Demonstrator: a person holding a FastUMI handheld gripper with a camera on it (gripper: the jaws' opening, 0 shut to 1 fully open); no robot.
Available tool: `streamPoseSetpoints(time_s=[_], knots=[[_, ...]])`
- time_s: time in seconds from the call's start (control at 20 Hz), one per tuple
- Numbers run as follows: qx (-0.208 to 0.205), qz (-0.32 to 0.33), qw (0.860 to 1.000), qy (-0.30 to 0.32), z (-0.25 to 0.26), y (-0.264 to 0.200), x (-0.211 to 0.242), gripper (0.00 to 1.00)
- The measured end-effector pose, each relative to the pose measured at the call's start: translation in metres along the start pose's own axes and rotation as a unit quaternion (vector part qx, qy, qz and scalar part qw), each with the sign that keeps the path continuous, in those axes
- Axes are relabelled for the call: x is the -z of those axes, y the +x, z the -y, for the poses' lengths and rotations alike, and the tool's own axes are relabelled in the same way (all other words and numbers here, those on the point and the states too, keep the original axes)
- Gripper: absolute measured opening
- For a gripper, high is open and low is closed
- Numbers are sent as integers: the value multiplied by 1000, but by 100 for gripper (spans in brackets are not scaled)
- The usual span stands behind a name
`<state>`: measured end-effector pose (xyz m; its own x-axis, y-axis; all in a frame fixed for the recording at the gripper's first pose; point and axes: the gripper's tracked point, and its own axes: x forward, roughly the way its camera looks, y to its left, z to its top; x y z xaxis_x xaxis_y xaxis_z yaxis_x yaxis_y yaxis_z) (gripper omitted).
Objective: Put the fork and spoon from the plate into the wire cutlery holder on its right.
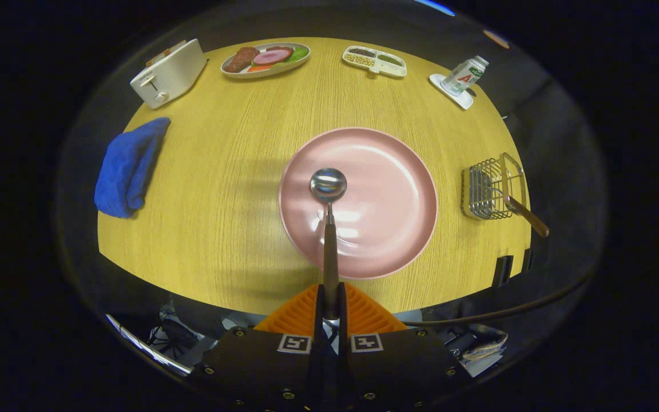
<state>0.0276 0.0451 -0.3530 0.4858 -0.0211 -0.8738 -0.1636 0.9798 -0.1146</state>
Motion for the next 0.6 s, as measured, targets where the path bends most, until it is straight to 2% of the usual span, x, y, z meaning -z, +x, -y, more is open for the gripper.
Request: streamPoseSetpoints(time_s=[0.3,0.35,0.6], knots=[[5,50,999,-12,1,-25,-32,11],[3,51,999,-10,-1,-24,-35,6],[7,67,998,-13,3,-35,-46,6]])
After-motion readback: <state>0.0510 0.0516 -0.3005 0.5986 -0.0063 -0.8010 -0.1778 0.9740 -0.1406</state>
